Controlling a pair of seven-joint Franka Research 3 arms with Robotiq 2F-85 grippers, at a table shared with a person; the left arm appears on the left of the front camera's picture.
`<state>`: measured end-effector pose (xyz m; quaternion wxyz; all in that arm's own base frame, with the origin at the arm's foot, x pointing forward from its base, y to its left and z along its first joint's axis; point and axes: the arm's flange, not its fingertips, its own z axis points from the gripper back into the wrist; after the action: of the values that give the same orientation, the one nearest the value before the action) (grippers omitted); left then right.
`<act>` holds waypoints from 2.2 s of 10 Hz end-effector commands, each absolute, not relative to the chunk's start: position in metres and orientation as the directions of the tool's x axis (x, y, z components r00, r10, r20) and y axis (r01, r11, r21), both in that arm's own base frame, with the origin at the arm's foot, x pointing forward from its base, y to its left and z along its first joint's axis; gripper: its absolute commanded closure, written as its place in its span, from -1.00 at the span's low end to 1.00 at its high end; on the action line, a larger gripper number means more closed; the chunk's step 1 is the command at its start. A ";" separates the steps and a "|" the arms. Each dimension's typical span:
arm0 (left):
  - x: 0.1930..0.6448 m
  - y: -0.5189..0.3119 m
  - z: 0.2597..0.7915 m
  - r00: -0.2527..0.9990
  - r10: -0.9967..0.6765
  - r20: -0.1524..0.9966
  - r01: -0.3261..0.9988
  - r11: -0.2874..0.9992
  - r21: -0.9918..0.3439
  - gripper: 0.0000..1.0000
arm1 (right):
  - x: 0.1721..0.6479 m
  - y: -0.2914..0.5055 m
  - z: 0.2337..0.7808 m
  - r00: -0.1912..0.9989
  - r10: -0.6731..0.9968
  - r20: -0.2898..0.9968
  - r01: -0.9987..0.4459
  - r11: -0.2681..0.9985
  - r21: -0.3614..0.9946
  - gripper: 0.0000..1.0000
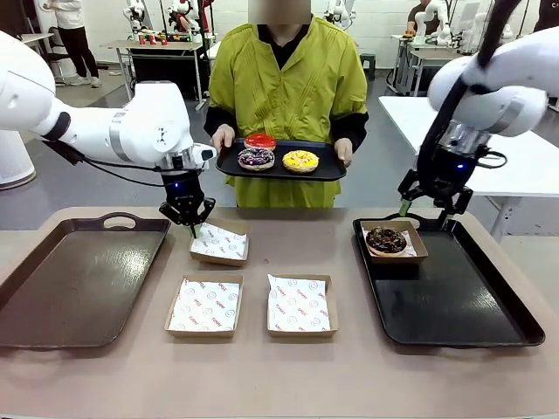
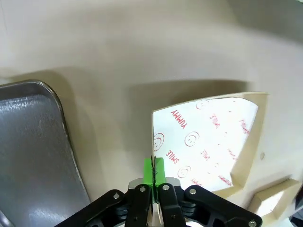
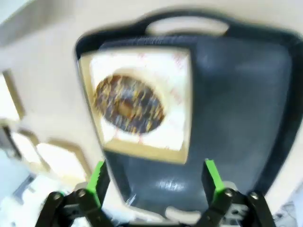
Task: Individually package the donuts and arrange them on the tray.
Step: Place the picked Paper togo box on the Handle tray while simultaneously picking up another Paper togo box from the table with the other hand.
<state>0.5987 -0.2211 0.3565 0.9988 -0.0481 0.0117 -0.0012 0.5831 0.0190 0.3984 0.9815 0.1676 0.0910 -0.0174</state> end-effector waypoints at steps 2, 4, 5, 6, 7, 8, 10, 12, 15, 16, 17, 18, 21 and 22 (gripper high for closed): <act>0.582 -0.223 0.425 0.999 -0.042 0.001 0.041 0.990 -0.132 1.00 | 0.486 -0.056 0.425 0.983 0.084 -0.166 0.038 0.785 0.619 -1.00; 0.572 -0.229 0.465 0.998 -0.036 0.057 0.042 0.992 -0.117 1.00 | 0.438 -0.093 0.430 0.991 0.103 -0.081 -0.011 0.680 0.733 -1.00; 0.568 -0.230 0.483 0.996 -0.032 0.078 0.041 0.993 -0.112 1.00 | 0.415 -0.117 0.430 0.996 0.085 -0.016 -0.040 0.616 0.787 -1.00; 0.566 -0.232 0.493 0.995 -0.029 0.093 0.039 0.994 -0.099 1.00 | 0.399 -0.141 0.429 0.997 0.052 0.051 -0.071 0.550 0.832 -1.00; 0.566 -0.234 0.501 0.995 -0.025 0.098 0.034 0.995 -0.094 1.00 | 0.388 -0.167 0.427 0.993 -0.002 0.115 -0.101 0.462 0.881 -1.00; 0.567 -0.236 0.505 0.995 -0.011 0.097 0.020 0.996 -0.085 1.00 | 0.380 -0.187 0.422 0.983 -0.073 0.170 -0.129 0.394 0.910 -1.00; 0.565 -0.231 0.505 0.994 -0.038 0.106 0.050 0.992 -0.117 1.00 | 0.371 -0.213 0.408 0.973 -0.135 0.188 -0.138 0.315 0.939 -1.00; 0.565 -0.231 0.505 0.994 -0.038 0.106 0.050 0.992 -0.117 1.00 | 0.368 -0.226 0.396 0.968 -0.161 0.193 -0.143 0.277 0.950 -1.00; 0.565 -0.231 0.505 0.994 -0.038 0.106 0.050 0.992 -0.117 1.00 | 0.362 -0.223 0.400 0.970 -0.173 0.172 -0.113 0.306 0.945 -1.00; 0.565 -0.231 0.505 0.994 -0.038 0.106 0.050 0.992 -0.117 1.00 | 0.362 -0.223 0.400 0.970 -0.173 0.172 -0.113 0.306 0.945 -1.00; 0.565 -0.231 0.505 0.994 -0.038 0.106 0.050 0.992 -0.117 1.00 | 0.362 -0.223 0.400 0.970 -0.173 0.172 -0.113 0.306 0.945 -1.00; 0.565 -0.231 0.505 0.994 -0.038 0.106 0.050 0.992 -0.117 1.00 | 0.362 -0.223 0.400 0.970 -0.173 0.172 -0.113 0.306 0.945 -1.00; 0.565 -0.231 0.505 0.994 -0.038 0.106 0.050 0.992 -0.117 1.00 | 0.362 -0.223 0.400 0.970 -0.173 0.172 -0.113 0.306 0.945 -1.00; 0.565 -0.231 0.505 0.994 -0.038 0.106 0.050 0.992 -0.117 1.00 | 0.362 -0.223 0.400 0.970 -0.173 0.172 -0.113 0.306 0.945 -1.00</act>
<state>0.5654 -0.2323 0.5041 0.9970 -0.0561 -0.0504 -0.0185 0.3626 -0.2260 0.3962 0.7971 0.5907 -0.1243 -0.0159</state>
